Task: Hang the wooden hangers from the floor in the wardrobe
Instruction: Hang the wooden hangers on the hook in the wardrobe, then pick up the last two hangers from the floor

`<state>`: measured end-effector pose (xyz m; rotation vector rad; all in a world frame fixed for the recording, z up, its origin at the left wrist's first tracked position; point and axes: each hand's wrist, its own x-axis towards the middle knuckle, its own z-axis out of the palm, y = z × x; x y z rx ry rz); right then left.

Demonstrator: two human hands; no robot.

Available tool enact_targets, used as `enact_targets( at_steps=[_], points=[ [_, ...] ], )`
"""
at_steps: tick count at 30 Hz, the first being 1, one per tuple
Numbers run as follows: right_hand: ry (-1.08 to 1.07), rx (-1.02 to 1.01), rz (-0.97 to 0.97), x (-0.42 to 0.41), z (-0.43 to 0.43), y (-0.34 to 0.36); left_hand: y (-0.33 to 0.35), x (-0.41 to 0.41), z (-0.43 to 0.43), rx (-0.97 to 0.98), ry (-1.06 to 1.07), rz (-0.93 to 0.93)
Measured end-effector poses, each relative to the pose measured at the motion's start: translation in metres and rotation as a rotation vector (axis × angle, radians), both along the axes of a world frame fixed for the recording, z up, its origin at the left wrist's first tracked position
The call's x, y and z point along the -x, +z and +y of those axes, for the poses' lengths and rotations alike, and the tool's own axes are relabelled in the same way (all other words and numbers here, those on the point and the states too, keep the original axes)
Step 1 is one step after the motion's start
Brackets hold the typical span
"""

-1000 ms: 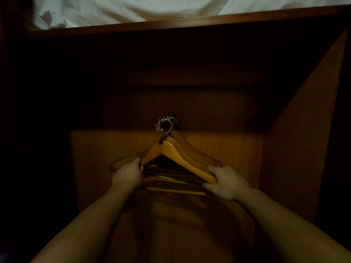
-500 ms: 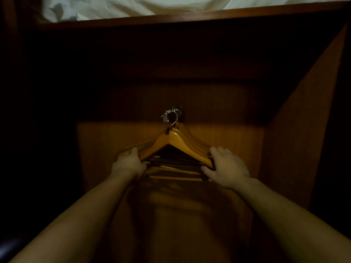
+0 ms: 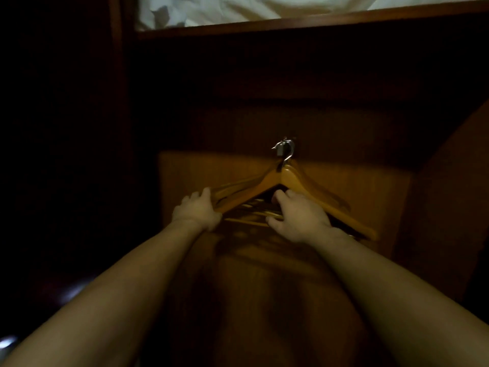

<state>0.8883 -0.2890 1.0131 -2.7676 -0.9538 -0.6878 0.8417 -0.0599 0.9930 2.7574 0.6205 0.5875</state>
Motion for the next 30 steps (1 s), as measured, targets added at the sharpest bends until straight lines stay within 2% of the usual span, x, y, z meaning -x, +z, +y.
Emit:
enact_targets(
  at_steps=[6,12,23,30],
  points=[
    [0.181,0.058,0.044,0.031,0.070,-0.003,-0.012,0.071,0.032,-0.116,0.094,0.024],
    [0.440,0.063,0.060,0.079,0.135,-0.004,-0.018,0.149,0.054,-0.182,0.303,0.057],
    [0.799,0.132,0.191,0.179,0.202,-0.055,-0.054,0.341,0.059,-0.055,0.735,0.180],
    [1.011,0.187,0.229,0.290,0.240,-0.081,-0.070,0.484,0.048,-0.004,1.012,0.276]
  ],
)
